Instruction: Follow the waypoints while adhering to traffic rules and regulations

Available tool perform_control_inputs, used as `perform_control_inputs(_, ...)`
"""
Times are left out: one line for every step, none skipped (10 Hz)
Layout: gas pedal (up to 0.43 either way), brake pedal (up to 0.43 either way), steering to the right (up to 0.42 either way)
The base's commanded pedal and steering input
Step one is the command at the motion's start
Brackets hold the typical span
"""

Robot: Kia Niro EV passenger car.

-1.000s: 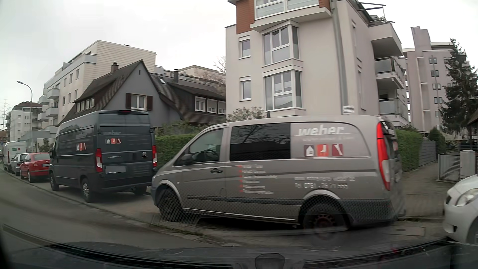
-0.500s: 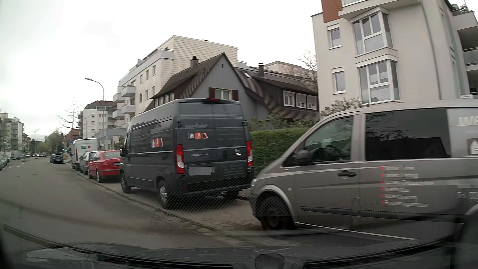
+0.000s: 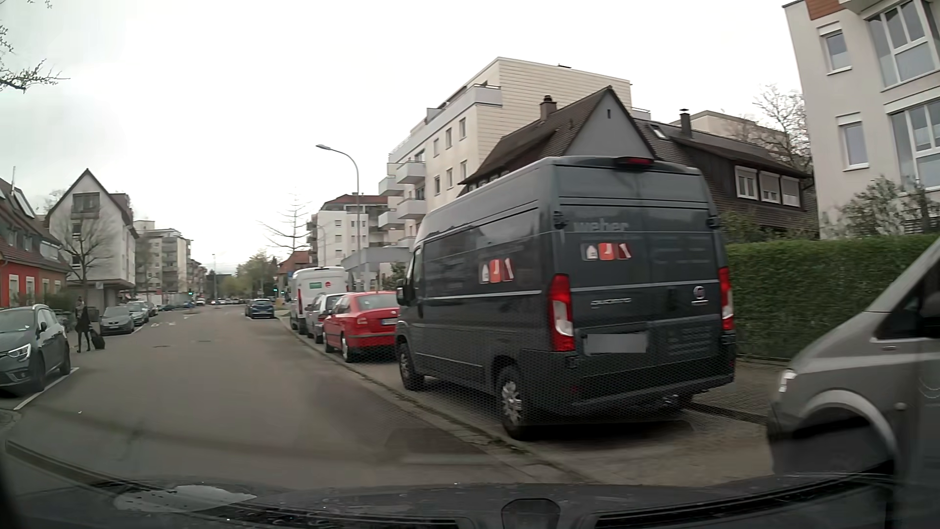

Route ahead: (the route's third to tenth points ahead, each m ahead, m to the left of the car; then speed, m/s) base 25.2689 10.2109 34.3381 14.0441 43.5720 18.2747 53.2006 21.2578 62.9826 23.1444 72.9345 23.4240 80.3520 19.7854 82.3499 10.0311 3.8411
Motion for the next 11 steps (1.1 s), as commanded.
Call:
perform_control_inputs(0.177,0.000,-0.526)
perform_control_inputs(0.177,0.000,-0.488)
perform_control_inputs(0.177,0.000,-0.449)
perform_control_inputs(0.177,0.000,-0.403)
perform_control_inputs(0.177,0.000,-0.356)
perform_control_inputs(0.177,0.000,-0.314)
perform_control_inputs(0.177,0.000,-0.277)
perform_control_inputs(0.177,0.000,-0.233)
perform_control_inputs(0.177,0.000,-0.195)
perform_control_inputs(0.177,0.000,-0.164)
perform_control_inputs(0.177,0.000,-0.131)
